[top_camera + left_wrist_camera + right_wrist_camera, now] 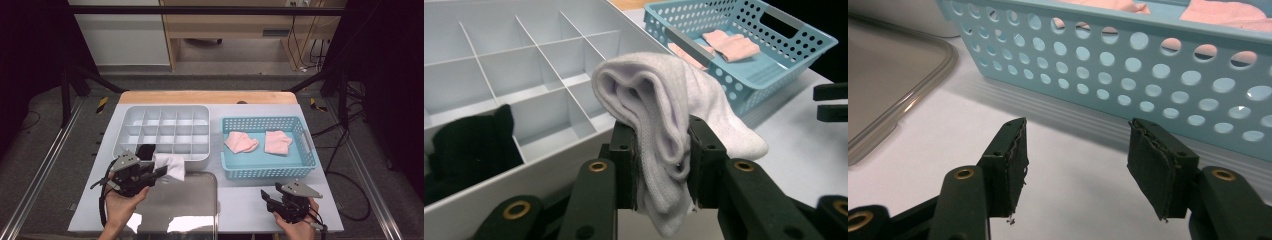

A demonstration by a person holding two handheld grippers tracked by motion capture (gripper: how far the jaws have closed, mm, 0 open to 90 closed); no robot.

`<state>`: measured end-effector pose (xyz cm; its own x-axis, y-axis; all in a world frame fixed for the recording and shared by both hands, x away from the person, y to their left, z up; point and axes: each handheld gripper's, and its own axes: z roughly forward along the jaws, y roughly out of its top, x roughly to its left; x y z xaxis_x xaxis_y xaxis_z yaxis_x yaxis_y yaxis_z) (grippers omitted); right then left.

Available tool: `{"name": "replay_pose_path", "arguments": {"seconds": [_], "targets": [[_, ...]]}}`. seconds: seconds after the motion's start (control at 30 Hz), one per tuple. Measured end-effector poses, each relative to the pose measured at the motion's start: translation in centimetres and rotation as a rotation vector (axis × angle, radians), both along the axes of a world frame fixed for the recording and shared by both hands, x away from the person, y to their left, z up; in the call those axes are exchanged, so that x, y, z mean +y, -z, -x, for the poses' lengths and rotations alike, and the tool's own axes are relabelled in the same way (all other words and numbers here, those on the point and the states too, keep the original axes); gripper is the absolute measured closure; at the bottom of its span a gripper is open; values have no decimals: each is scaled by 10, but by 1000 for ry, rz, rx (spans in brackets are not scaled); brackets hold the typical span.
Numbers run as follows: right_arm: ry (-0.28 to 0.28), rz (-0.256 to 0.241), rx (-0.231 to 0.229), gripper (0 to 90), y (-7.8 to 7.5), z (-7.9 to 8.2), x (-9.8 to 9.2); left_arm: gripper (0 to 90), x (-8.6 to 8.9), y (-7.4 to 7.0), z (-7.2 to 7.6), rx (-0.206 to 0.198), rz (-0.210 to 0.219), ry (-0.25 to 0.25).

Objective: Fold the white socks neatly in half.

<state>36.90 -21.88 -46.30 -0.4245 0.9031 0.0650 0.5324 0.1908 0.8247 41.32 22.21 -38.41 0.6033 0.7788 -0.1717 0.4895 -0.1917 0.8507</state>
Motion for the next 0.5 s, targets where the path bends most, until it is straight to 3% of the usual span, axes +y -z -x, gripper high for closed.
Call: {"name": "replay_pose_path", "arguments": {"seconds": [0.5], "targets": [[-15,2,9,415,2,-1,2,680,10,-16,-33,-18,1,-45]]}}
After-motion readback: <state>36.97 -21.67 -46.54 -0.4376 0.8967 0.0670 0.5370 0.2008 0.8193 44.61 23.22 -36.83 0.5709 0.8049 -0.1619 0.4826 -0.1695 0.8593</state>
